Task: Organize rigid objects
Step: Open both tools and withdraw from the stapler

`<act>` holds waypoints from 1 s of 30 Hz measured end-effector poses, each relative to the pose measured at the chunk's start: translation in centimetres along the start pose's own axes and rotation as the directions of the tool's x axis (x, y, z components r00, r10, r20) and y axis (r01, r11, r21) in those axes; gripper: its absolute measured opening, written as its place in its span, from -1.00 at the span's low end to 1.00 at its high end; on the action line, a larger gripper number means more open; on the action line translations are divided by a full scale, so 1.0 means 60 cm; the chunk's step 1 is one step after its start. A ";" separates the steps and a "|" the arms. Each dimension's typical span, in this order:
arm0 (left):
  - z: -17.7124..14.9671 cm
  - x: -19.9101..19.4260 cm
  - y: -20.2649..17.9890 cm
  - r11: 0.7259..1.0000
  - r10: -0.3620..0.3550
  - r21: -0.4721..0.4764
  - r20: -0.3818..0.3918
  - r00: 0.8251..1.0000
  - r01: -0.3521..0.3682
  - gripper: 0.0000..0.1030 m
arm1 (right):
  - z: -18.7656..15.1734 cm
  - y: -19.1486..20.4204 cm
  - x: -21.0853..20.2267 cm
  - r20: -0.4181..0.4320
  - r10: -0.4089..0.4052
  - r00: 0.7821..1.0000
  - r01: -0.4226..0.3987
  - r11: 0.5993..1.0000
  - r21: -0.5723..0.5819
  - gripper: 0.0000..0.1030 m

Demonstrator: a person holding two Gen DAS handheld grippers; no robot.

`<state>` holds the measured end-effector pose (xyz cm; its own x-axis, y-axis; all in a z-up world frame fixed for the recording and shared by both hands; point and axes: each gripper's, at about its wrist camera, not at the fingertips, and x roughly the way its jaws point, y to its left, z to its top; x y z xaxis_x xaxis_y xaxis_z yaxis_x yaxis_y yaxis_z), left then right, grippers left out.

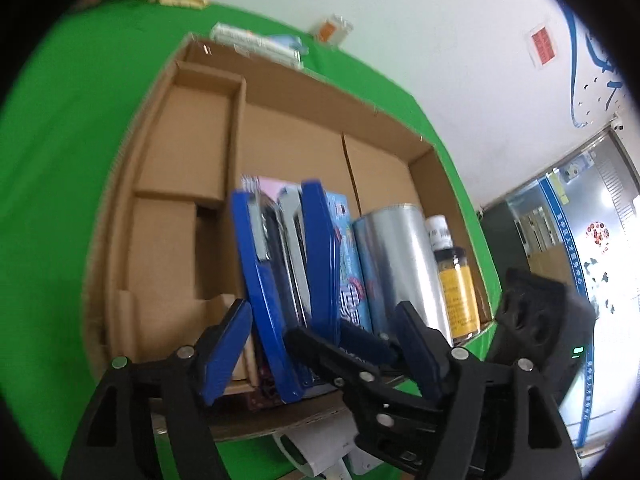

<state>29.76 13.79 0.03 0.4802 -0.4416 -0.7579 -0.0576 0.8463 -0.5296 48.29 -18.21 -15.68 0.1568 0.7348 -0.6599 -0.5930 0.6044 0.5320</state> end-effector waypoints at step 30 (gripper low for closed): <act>-0.149 -0.159 -0.058 0.856 0.363 0.072 0.623 0.693 -0.513 0.90 | -0.078 0.051 -0.132 0.278 -0.135 0.951 0.190 0.965 -0.182 0.82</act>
<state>17.57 12.40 5.72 0.8573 0.1868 -0.4797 -0.2325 0.9719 -0.0371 41.50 -23.62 -11.32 0.4485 0.7026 -0.5524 -0.6860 0.6668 0.2911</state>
